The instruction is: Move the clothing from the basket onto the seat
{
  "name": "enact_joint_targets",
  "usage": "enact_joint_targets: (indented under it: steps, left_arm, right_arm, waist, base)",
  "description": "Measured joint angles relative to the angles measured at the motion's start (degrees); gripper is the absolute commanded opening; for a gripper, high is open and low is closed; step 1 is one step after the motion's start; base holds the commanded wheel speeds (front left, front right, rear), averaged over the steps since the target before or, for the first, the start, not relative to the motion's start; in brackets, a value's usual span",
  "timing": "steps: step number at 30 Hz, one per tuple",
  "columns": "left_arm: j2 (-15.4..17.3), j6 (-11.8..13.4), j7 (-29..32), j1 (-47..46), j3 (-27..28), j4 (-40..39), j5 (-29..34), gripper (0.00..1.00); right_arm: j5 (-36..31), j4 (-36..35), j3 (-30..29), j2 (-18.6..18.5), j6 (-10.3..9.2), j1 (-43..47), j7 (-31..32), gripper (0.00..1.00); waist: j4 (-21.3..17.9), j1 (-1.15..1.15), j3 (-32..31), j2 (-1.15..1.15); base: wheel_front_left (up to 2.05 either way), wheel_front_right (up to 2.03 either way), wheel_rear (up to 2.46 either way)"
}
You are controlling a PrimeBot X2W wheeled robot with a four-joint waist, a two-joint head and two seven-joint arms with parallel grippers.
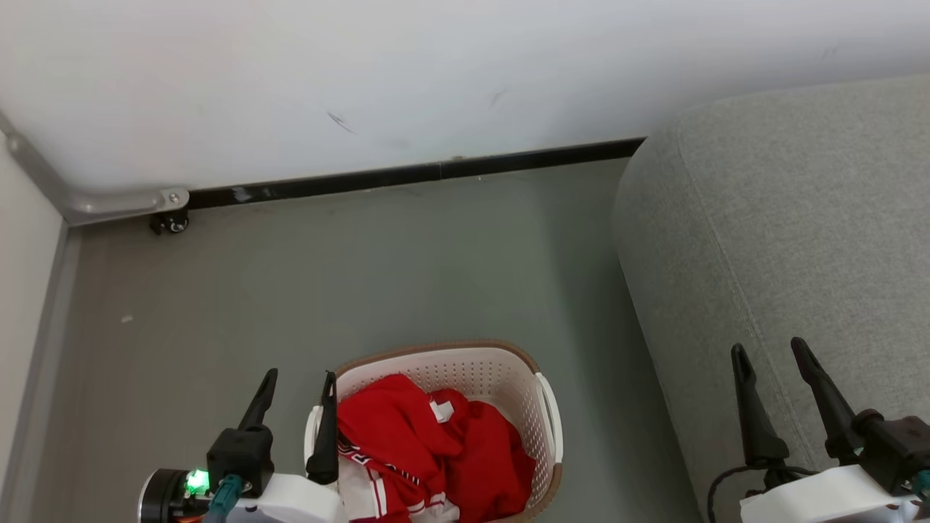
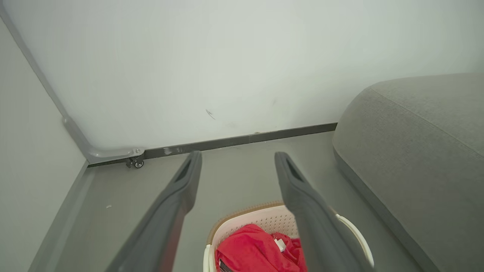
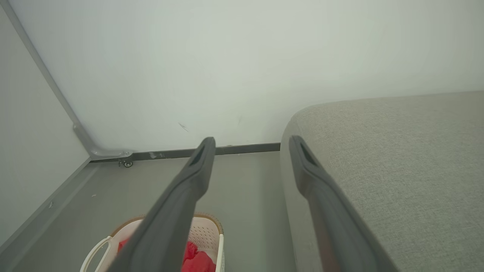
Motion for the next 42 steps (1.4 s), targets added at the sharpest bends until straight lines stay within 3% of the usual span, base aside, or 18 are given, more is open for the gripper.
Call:
enact_joint_targets:
  steps: [16,42]
  left_arm:
    - [-0.3,-1.8,0.6,-7.0,-3.7,9.6,1.5,1.00]
    - [-0.5,-1.8,0.6,-17.4,-4.4,23.4,1.8,1.00]
  right_arm:
    - [0.0,-2.1,1.6,0.1,0.00,-2.9,0.0,1.00]
    - [0.5,-3.1,3.0,0.1,0.00,-10.8,-2.0,1.00]
  waist:
    - [-2.0,0.00,8.2,0.00]
    - [-6.5,0.00,21.5,0.00]
  base:
    - [0.00,0.00,0.00]
    - [0.00,0.00,0.00]
